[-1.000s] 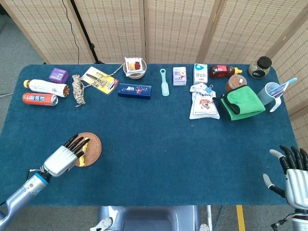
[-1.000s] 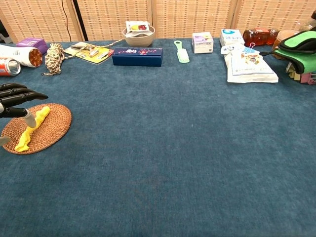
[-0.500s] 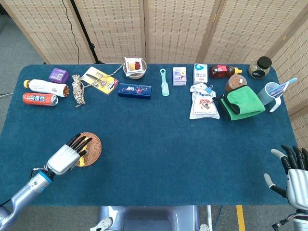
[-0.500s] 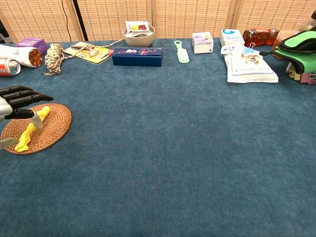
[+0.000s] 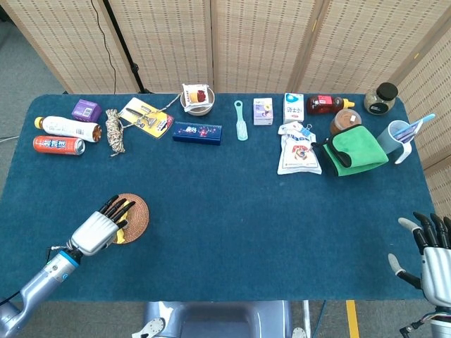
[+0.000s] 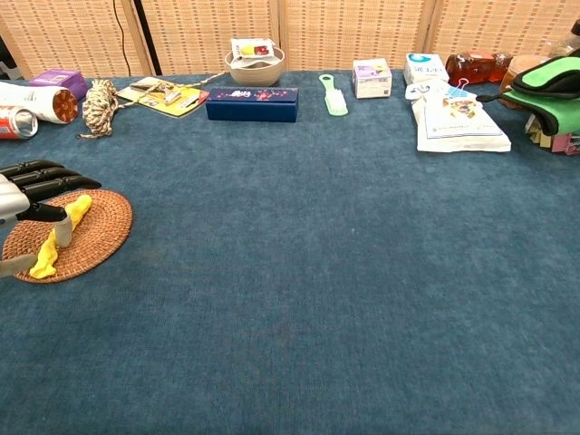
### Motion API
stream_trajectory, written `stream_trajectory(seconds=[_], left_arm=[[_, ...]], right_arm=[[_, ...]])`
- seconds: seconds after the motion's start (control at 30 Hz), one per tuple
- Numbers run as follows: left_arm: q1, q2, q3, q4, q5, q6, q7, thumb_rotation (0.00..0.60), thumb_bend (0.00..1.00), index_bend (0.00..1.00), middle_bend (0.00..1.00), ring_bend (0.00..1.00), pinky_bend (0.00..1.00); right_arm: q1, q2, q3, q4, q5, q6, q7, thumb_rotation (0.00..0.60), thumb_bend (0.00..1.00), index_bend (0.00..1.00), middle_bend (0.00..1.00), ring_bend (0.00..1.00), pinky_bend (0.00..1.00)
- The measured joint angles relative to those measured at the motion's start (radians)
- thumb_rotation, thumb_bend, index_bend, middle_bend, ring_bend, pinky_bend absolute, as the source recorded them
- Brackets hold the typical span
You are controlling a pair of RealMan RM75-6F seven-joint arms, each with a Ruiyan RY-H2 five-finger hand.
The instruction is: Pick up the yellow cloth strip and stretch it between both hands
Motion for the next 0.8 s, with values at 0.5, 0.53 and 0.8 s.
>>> stream_trajectory(seconds=[0.5, 0.53, 0.8], left_arm=[[-0.007, -0.026, -0.007, 0.013, -0.018, 0.014, 0.002, 0.6, 0.35, 0.58, 0.14, 0.06, 0.01], [-0.007, -0.026, -0.008, 0.013, -0.019, 0.016, 0.004, 0.6, 0.35, 0.58, 0.14, 0.06, 0.01], [-0.002, 0.002, -0.029, -0.049, -0.056, 0.012, 0.079, 0.6, 0.35, 0.59, 0.14, 0.04, 0.01]], right_arm=[[0.002, -0.002, 0.001, 0.005, 0.003, -0.006, 0.005, 0.6, 0.31, 0.25, 0.13, 0.07, 0.0], [0.001, -0.002, 0.001, 0.005, 0.002, -0.005, 0.006, 0.6, 0.31, 0.25, 0.13, 0.07, 0.0], [0.001, -0.002, 0.001, 0.01, 0.002, -0.005, 0.015, 0.6, 0.31, 0.25, 0.13, 0.07, 0.0]])
